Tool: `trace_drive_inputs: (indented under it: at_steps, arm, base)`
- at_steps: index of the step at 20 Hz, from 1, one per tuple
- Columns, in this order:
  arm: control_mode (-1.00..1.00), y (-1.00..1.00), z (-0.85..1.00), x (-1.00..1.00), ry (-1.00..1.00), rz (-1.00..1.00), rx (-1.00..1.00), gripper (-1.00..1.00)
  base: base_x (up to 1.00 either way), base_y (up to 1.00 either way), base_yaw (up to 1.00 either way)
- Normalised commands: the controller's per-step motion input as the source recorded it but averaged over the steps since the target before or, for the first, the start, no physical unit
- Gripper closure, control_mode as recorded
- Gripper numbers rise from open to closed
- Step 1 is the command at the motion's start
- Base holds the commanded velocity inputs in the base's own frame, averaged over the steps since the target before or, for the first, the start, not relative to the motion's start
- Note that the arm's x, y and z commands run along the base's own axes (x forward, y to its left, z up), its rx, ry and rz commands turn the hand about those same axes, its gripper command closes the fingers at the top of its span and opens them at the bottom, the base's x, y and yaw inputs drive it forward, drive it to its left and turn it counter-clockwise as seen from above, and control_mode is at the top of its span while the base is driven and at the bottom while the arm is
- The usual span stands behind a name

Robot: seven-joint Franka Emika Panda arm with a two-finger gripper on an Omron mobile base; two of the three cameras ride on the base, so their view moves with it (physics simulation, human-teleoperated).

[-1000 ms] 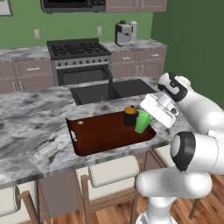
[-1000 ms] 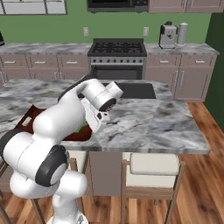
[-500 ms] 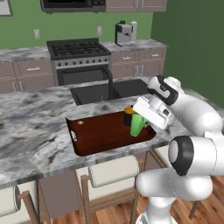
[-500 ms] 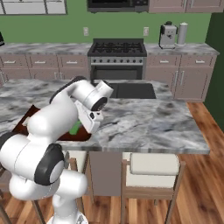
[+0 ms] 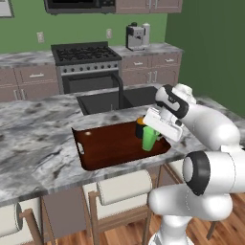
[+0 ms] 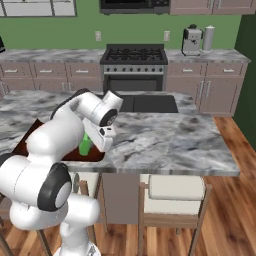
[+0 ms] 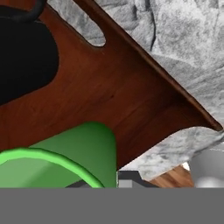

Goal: There is a tray on the dining counter. Grab the cup, mug, and pitcher and place them on the tray. The pitcher may be placed next to the tray if it cannot fit the tray.

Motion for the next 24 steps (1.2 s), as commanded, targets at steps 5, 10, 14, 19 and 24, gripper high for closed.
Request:
trace_drive_inputs:
  at_steps: [5,10,14,19,24]
  arm:
    - [-1.00,-0.03,0.00,0.21,0.00,0.00,0.00,1.00]
    - [-1.00,-0.07,0.00,0.06,0.00,0.00,-0.01,1.00]
    - [-1.00,-0.03,-0.02,0.00,0.00,0.00,-0.01,1.00]
    - [-1.00,0.00,0.00,0.00,0.00,0.00,0.00,1.00]
    - [-1.00,0.00,0.00,0.00,0.00,0.00,0.00,1.00]
  base:
    - [0.00,0.00,0.00]
    - [0.00,0.00,0.00]
    - [0.00,0.00,0.00]
    - [0.00,0.00,0.00]
    - [0.00,0.00,0.00]
